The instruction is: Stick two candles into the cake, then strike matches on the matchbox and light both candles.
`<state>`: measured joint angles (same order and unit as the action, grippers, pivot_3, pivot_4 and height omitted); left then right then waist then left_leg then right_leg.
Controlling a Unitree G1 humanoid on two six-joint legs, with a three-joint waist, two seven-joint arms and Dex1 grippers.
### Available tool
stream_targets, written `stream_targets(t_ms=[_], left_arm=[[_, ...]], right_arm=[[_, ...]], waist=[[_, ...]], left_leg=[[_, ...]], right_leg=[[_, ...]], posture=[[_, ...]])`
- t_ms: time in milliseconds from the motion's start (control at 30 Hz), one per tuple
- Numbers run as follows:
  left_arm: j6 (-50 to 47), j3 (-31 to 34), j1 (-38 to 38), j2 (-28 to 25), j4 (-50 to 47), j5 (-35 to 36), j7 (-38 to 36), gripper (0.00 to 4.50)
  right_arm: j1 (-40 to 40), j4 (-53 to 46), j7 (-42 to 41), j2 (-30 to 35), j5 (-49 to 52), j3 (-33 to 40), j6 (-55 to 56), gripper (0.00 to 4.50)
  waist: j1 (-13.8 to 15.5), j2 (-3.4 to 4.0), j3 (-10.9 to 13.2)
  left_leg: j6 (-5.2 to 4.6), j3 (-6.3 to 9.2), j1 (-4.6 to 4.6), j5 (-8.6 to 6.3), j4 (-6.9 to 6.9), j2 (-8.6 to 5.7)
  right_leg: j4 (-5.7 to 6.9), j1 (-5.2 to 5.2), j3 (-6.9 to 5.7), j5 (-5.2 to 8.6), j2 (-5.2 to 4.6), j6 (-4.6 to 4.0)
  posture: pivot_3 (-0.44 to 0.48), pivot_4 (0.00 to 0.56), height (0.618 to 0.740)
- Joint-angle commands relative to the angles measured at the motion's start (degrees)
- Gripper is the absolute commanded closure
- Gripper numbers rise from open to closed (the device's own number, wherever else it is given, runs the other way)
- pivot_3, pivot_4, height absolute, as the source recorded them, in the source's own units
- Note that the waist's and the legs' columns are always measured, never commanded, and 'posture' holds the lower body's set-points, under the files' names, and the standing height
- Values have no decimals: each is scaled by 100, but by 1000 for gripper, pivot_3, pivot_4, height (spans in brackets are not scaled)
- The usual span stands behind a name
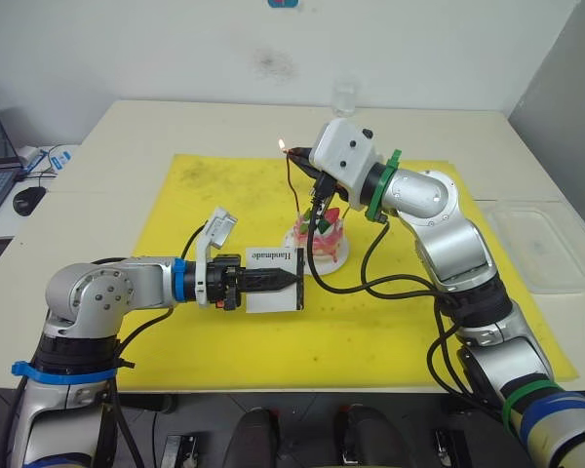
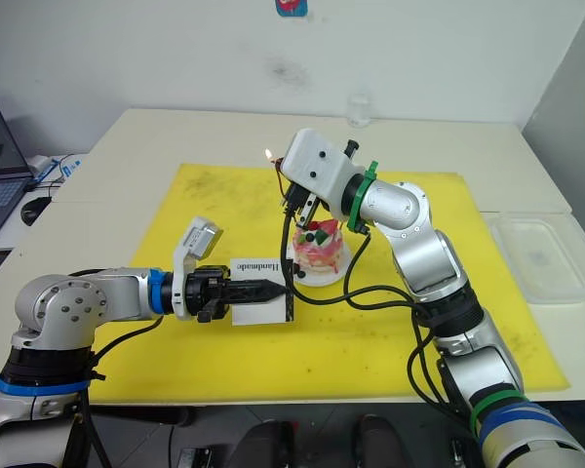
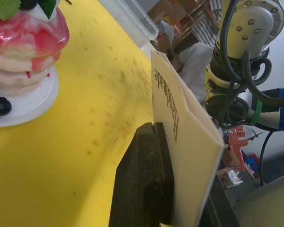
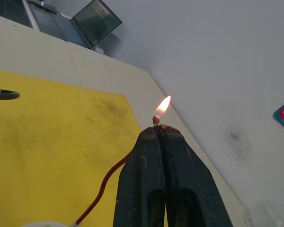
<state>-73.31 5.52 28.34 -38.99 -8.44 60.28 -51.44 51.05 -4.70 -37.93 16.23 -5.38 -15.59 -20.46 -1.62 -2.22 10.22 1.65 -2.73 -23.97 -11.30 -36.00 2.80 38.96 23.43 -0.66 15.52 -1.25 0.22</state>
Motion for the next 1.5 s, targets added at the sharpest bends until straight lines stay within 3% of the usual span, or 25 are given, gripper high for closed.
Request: stream_targets(t_ms=[33,1500], left_arm=[[36,85,59,-23,-117,80,-50,4500],[34,99,36,3,-169,117,-24,4500]], right_arm=[[68,-257,100,2,60,155,40,4449],[-59,-435,-69,129,25,31,-150,4449]], waist=[[0,0,0],[0,0,0]], left_leg=[[0,0,0,0,0,0],[0,0,0,0,2,1]], right_leg=[[0,0,0,0,0,0],[-2,2,0,0,-1,0]], posture=[[0,150,740],[0,150,740]])
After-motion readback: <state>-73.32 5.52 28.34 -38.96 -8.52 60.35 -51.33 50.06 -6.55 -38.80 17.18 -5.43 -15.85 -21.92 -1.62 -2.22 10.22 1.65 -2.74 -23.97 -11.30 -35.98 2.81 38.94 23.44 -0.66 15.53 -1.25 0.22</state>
